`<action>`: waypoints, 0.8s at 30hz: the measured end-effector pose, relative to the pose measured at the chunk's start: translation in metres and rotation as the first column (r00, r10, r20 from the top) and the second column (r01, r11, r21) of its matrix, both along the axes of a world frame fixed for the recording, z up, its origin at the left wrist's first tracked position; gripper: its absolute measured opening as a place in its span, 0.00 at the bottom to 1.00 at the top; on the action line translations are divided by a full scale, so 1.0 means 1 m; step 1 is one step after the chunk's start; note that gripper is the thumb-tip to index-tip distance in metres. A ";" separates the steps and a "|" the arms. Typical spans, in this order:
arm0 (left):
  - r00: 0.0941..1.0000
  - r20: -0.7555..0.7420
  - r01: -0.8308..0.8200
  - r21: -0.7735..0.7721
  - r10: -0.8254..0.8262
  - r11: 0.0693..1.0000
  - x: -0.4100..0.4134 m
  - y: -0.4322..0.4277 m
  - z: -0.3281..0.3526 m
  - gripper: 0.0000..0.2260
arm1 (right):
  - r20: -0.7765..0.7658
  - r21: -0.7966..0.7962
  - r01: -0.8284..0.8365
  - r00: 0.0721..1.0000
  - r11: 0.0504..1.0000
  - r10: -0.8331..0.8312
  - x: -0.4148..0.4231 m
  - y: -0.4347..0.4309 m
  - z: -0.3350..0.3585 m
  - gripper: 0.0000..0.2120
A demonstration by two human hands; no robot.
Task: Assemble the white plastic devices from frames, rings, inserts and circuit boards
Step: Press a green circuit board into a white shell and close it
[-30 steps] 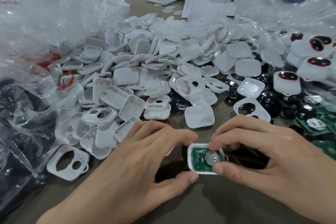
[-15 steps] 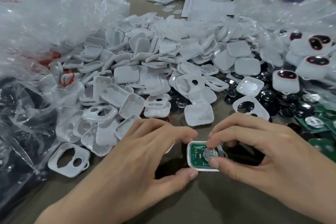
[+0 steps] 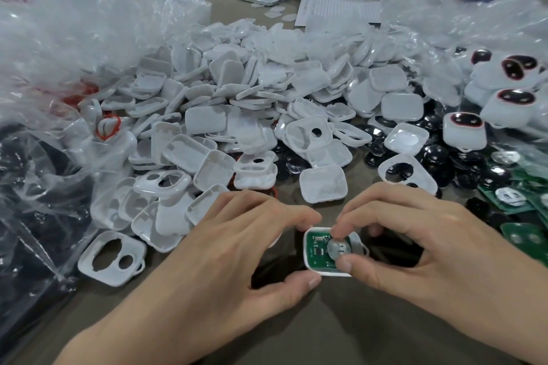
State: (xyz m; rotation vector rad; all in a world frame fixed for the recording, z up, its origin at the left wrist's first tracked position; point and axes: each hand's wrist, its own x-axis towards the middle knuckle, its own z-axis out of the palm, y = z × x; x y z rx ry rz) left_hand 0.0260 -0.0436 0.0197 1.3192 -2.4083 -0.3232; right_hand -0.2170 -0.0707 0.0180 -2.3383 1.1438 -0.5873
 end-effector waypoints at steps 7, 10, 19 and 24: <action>1.000 0.004 0.030 -0.012 -0.029 0.999 0.002 -0.001 0.000 0.17 | 0.050 0.045 -0.017 0.999 0.999 0.015 -0.003 -0.002 0.004 0.13; 0.998 0.025 0.054 -0.009 -0.054 0.999 0.003 0.000 0.002 0.16 | 0.017 0.049 -0.043 0.999 0.998 0.043 -0.006 -0.001 0.006 0.16; 0.996 0.050 0.067 -0.004 -0.067 0.998 0.003 -0.001 0.001 0.10 | -0.038 0.037 -0.091 0.995 0.995 0.093 -0.008 -0.002 0.005 0.12; 0.997 0.031 0.069 -0.013 -0.068 0.998 0.003 -0.001 -0.001 0.10 | -0.033 0.012 -0.102 0.994 0.995 0.103 -0.007 -0.003 0.005 0.11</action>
